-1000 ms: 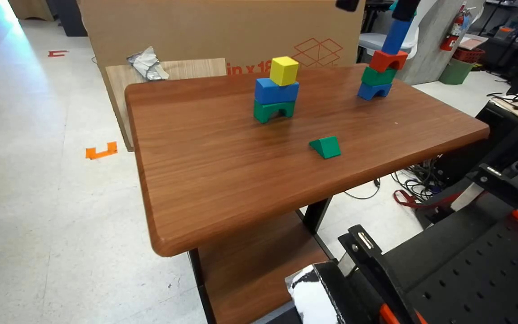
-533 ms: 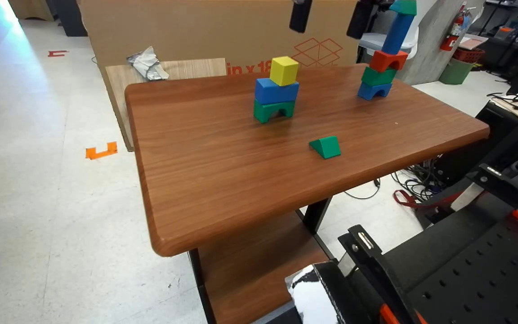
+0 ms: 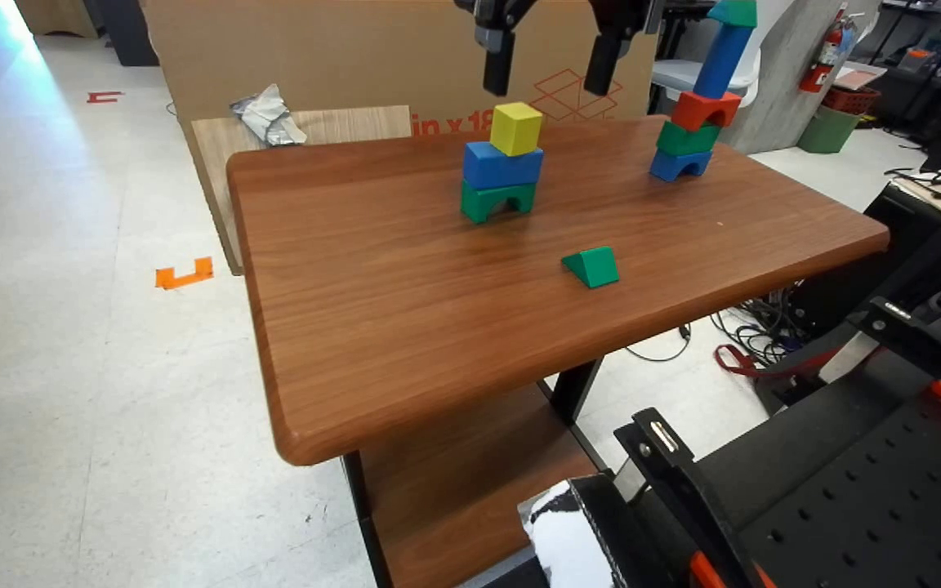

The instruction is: Remove the yellow block from the top of the blue block and place it on the left side of the table

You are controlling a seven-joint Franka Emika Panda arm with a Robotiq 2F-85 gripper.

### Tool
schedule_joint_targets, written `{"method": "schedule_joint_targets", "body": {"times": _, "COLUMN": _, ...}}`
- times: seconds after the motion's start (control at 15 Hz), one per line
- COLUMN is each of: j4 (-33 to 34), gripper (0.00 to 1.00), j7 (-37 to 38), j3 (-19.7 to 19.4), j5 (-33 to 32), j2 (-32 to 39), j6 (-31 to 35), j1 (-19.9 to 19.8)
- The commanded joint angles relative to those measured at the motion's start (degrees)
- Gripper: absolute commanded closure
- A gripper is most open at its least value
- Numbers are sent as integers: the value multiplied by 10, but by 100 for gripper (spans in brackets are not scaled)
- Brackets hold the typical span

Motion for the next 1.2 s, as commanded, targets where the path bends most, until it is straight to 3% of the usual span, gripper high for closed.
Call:
{"method": "schedule_joint_targets", "body": {"times": 0.0, "j4": 40, "gripper": 0, "j7": 26, "j3": -2, "j5": -21, "j2": 30, "j6": -23, "j1": 12}}
{"method": "schedule_joint_targets", "body": {"times": 0.07, "j4": 46, "gripper": 0, "j7": 29, "j3": -3, "j5": -26, "j2": 35, "j6": -25, "j1": 14}}
{"method": "schedule_joint_targets", "body": {"times": 0.13, "j4": 51, "gripper": 9, "j7": 32, "j3": -3, "j5": -29, "j2": 40, "j6": -26, "j1": 16}}
{"method": "schedule_joint_targets", "body": {"times": 0.2, "j4": 55, "gripper": 26, "j7": 34, "j3": -4, "j5": -32, "j2": 45, "j6": -26, "j1": 17}}
{"method": "schedule_joint_targets", "body": {"times": 0.73, "j4": 76, "gripper": 88, "j7": 48, "j3": -5, "j5": -46, "j2": 63, "j6": -32, "j1": 26}}
{"method": "schedule_joint_targets", "body": {"times": 1.13, "j4": 55, "gripper": 92, "j7": 54, "j3": -1, "j5": -47, "j2": 33, "j6": -27, "j1": 32}}
